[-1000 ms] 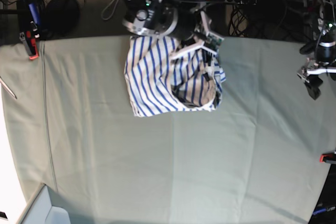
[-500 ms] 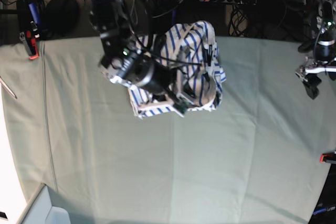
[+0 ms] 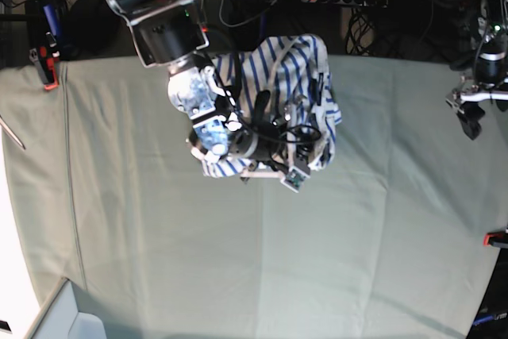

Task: Layout the t-shirt on the table in an organized manner, then fold the t-shirt properly
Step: 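Lower the left gripper onto the shirt and grasp the fabric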

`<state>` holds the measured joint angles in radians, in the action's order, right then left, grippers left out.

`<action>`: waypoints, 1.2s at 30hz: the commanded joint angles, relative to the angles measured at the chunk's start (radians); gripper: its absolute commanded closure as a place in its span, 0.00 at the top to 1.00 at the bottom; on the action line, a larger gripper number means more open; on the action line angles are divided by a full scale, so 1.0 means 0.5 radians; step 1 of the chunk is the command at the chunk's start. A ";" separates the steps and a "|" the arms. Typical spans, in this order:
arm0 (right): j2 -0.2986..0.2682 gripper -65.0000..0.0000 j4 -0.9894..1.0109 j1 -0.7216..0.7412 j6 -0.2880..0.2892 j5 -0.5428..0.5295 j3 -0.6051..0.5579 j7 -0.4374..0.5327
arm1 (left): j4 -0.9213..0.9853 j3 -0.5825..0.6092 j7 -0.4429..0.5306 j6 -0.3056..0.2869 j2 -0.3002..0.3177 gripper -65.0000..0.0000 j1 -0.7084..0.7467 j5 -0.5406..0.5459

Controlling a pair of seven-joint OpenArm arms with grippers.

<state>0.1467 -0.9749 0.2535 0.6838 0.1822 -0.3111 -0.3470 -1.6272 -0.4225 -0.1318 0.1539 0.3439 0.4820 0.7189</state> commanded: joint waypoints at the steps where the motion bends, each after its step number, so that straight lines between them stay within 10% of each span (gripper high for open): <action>1: 0.021 0.00 -0.004 0.062 -0.102 -0.025 0.001 0.085 | -0.037 -0.007 0.050 -0.003 0.029 0.87 0.001 -0.009; 22: 0.021 0.00 -0.129 0.059 -0.142 -0.344 -0.015 0.257 | -0.040 0.273 0.050 -0.003 0.035 0.87 -0.017 -0.009; 36: -0.126 0.00 -1.025 -0.337 -0.142 -0.338 0.102 0.076 | -0.218 0.982 0.050 -0.006 0.029 0.87 -0.143 0.012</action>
<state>0.0719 -1.4673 0.0677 0.6201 0.0292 -0.2543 -0.3347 -1.7199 0.0761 -0.1360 0.1555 0.3523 0.4236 0.7246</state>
